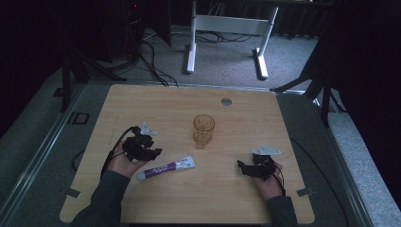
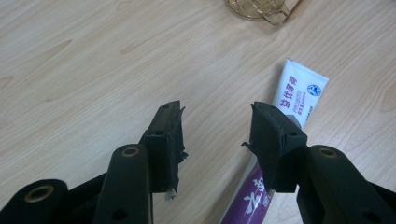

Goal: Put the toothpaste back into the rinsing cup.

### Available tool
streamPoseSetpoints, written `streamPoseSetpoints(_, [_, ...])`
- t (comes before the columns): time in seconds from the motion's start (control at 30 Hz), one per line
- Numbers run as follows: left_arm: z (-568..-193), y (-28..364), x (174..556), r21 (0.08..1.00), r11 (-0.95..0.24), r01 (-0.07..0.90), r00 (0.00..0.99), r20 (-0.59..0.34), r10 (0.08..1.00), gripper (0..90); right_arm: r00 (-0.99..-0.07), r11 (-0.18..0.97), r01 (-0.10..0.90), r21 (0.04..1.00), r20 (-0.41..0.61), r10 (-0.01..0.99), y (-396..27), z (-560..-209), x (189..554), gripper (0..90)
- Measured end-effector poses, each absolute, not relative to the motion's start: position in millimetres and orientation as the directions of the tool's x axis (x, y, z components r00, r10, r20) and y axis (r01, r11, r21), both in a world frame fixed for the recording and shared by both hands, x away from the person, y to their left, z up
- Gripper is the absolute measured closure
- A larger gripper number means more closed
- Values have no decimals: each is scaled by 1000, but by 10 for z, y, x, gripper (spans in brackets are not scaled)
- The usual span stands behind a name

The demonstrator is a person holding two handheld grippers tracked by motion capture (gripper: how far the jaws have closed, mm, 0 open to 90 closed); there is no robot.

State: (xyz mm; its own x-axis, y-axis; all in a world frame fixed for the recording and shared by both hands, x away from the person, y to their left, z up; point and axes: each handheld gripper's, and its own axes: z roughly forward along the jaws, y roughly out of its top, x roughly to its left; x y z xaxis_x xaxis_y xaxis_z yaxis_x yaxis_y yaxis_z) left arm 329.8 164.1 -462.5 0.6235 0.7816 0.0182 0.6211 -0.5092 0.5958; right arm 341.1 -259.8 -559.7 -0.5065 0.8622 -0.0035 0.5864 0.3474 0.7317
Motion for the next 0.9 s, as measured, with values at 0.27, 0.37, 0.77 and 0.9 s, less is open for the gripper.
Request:
streamPoseSetpoints(0.27, [-4624, 1605, 3301, 584, -526, 618, 636, 21, 771, 534, -507, 348, 586, 732, -4, 862, -2599, -5597, 3411, 235])
streamPoseSetpoints(0.37, [-4639, 1588, 3300, 573, -539, 617, 645, 25, 764, 532, -506, 347, 587, 731, -2, 862, -2598, -5597, 3410, 235])
streamPoseSetpoints(0.77, [-4659, 1569, 3310, 555, -554, 620, 656, 19, 755, 531, -507, 348, 586, 732, -4, 862, -2599, -5597, 3411, 235])
streamPoseSetpoints(0.9, [-4660, 1565, 3314, 548, -561, 620, 659, 25, 752, 531, -507, 348, 586, 732, -4, 862, -2599, -5597, 3411, 235])
